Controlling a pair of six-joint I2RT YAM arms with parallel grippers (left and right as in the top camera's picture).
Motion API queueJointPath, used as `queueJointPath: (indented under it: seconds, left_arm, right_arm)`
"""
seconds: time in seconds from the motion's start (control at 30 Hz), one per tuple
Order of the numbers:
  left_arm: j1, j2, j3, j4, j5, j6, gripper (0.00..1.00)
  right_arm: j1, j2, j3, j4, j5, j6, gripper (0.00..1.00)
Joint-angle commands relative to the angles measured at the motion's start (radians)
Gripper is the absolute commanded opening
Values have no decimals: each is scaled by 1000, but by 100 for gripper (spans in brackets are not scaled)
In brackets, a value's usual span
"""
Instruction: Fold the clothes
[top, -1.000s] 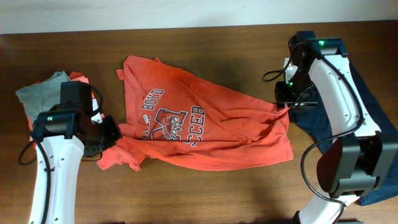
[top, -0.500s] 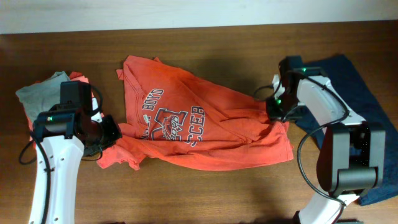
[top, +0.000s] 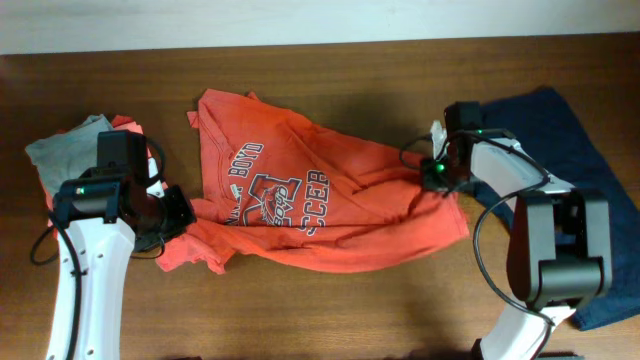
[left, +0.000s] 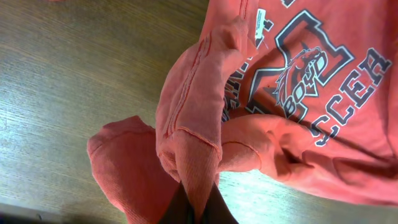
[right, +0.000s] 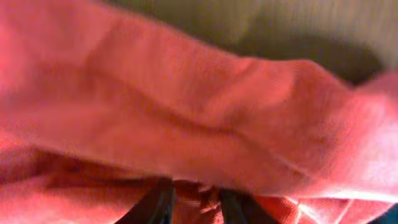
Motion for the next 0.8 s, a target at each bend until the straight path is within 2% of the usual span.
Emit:
queueJointPath:
  seconds: [0.0, 0.13, 0.2, 0.27, 0.33, 0.37, 0.4, 0.43, 0.77]
  left_arm:
    - [4, -6, 6, -6, -11, 16, 1]
    - [4, -6, 6, -5, -11, 16, 1]
    - [4, -6, 6, -4, -11, 16, 1]
    - [4, -6, 6, -5, -11, 16, 1]
    - [4, -6, 6, -5, -11, 16, 1]
    - [4, -6, 6, -5, -10, 15, 1]
    - [4, -6, 6, -5, -11, 16, 1]
    - [4, -6, 6, -5, -11, 16, 1]
    - [4, -6, 6, 4, -11, 16, 1]
  right_arm:
    - [1, 174, -29, 154, 0, -5, 39]
    - [-1, 220, -23, 343, 3, 3, 54]
    - [-2, 223, -20, 434, 16, 30, 66]
    - [-2, 223, -3, 534, 15, 47, 67]
    - [-6, 223, 23, 548, 14, 53, 71]
    - [-7, 223, 39, 540, 14, 55, 80]
    - [-8, 223, 58, 518, 15, 55, 95]
    - [-13, 223, 85, 477, 15, 50, 99]
    - [-98, 83, 397, -117, 15, 57, 99]
